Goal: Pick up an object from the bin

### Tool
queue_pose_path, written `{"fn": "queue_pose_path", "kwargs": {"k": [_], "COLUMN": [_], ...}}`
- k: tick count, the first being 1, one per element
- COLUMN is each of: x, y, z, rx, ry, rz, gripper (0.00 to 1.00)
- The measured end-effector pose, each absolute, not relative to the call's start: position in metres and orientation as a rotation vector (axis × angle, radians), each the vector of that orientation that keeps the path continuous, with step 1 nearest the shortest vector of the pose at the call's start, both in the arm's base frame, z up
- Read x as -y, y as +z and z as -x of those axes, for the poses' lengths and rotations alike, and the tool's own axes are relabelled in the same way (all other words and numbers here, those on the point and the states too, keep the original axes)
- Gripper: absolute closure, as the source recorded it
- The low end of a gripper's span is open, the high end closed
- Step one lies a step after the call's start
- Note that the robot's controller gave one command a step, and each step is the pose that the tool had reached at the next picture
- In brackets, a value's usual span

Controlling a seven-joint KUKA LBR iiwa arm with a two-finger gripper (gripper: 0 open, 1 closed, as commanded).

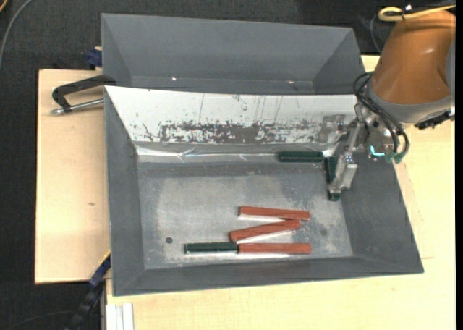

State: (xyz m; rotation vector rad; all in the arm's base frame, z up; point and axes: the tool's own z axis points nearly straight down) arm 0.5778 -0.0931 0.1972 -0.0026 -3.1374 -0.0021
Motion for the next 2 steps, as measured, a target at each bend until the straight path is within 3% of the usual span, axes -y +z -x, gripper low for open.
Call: {"fn": "queue_pose_path", "kwargs": {"k": [1,2], "x": [0.027,0.005], "y": [0.106,0.069], "z": [-0.538,-0.534], "rx": [3.133,3.137], "ry": [-0.007,-0.003], "rz": [-0.054,-0.083], "gripper": [0.00,0.00]}}
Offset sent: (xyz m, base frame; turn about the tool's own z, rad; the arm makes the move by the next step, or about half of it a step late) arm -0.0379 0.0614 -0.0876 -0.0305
